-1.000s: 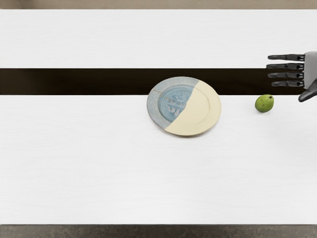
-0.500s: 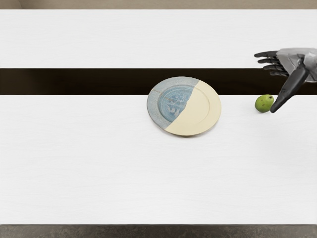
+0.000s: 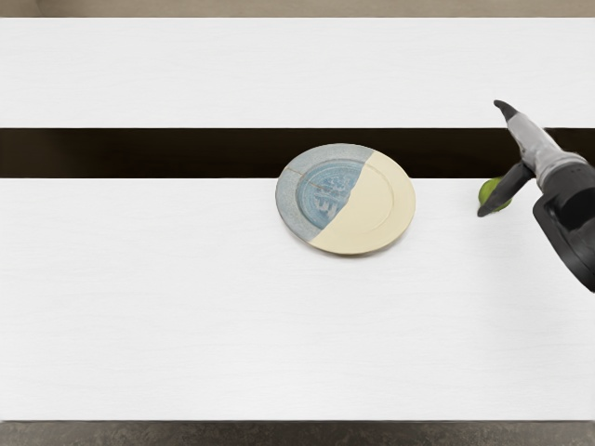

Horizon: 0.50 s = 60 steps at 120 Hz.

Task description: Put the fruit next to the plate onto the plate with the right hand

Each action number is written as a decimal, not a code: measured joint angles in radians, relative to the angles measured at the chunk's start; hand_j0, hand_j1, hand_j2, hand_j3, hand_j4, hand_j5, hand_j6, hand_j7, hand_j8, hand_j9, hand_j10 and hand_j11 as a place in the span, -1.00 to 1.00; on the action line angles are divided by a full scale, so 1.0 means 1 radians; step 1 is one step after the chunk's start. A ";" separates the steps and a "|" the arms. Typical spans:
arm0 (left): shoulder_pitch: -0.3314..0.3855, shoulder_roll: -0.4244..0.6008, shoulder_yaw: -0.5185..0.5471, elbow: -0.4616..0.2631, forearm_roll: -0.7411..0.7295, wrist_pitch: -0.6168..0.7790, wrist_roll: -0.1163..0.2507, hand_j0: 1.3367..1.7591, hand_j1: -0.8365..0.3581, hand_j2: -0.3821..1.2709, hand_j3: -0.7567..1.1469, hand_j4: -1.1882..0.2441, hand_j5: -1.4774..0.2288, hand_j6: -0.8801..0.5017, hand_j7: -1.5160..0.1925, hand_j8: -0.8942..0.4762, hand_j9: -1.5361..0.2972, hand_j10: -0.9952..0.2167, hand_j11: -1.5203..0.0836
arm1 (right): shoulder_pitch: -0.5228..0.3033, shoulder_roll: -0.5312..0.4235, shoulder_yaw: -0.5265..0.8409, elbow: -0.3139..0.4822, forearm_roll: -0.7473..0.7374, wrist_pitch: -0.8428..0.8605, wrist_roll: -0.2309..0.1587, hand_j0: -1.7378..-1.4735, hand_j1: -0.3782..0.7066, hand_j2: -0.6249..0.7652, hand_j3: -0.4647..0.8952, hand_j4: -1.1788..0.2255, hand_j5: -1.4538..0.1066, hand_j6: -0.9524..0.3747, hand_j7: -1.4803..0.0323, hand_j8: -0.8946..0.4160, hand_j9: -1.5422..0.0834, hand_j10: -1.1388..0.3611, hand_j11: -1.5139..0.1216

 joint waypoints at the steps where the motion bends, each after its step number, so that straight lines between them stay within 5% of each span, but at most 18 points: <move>1: 0.000 0.000 0.000 0.000 0.000 0.000 0.000 0.52 0.94 -0.53 -0.21 0.63 0.70 0.24 0.74 0.27 0.65 0.61 0.86 | -0.003 0.003 -0.001 -0.002 -0.003 -0.005 0.000 -0.40 -0.95 -0.10 -0.32 0.67 0.86 0.43 0.96 0.36 0.90 0.51 0.85; 60: 0.000 0.000 0.000 0.000 0.000 0.000 0.000 0.52 0.94 -0.53 -0.21 0.63 0.70 0.24 0.74 0.27 0.65 0.61 0.86 | -0.061 0.161 -0.035 -0.259 -0.031 -0.128 0.000 -0.40 -0.95 -0.10 -0.32 0.67 0.86 0.43 0.96 0.36 0.90 0.51 0.85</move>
